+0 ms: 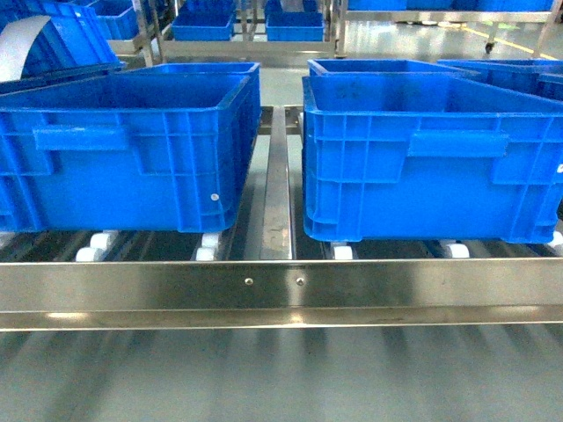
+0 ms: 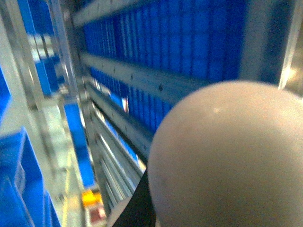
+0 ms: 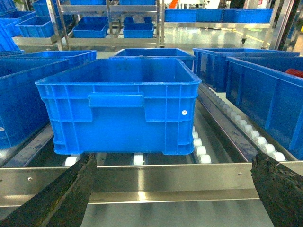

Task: Place part in tray to right shelf

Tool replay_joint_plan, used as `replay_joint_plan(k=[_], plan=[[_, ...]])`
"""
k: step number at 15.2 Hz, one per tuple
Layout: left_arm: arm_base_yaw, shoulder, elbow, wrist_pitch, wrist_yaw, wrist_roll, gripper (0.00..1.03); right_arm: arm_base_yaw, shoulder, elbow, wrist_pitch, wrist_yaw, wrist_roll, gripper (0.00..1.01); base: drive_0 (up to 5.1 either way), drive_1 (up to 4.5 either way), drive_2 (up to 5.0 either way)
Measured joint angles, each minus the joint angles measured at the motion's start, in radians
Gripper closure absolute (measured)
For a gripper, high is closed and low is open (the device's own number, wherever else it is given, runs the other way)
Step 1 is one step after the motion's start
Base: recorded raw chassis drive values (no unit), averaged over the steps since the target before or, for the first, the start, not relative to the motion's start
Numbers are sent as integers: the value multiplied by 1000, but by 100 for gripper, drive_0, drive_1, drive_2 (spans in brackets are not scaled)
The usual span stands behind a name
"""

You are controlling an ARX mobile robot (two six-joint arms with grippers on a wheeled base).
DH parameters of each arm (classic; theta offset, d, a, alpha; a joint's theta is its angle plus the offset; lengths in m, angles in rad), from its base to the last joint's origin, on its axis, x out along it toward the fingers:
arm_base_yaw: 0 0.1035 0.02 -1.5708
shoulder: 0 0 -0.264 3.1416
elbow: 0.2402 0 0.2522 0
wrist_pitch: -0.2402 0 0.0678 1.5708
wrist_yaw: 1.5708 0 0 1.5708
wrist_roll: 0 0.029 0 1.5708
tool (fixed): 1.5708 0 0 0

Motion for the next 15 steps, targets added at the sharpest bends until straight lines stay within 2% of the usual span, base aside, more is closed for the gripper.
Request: replay_joint_plan(k=[1,2,3,4,6,7,8,9,10,11,12,13,15], plan=[[41,-4,81,-146,-28,64,88,0,0,0,0,0,0,3,0,0,0],[66,92,247,-404,-143,91,88,0,0,0,0,0,0,3,0,0,0],[81,214,380,-595,-187,109,88,0,0,0,-2,0,0,3,0,0,0],[90,319,470,-675,-201,134,88,0,0,0,0,0,0,3,0,0,0],[79,559,671,-672,-266,273,88,0,0,0,0,0,0,3,0,0,0],[69,614,720,-645,-324,336,88,0,0,0,0,0,0,3,0,0,0],[54,649,761,-636,-372,422,88,0,0,0,0,0,0,3,0,0,0],[42,672,775,-594,-433,522,88,0,0,0,-1,0,0,3,0,0,0],[24,674,776,-548,-463,651,89,0,0,0,0,0,0,3,0,0,0],[10,669,776,-518,-467,759,89,0,0,0,0,0,0,3,0,0,0],[2,660,775,-516,-483,820,88,0,0,0,0,0,0,3,0,0,0],[-10,650,767,-503,-494,863,89,0,0,0,0,0,0,3,0,0,0],[-13,613,721,-489,-489,863,89,0,0,0,0,0,0,3,0,0,0]])
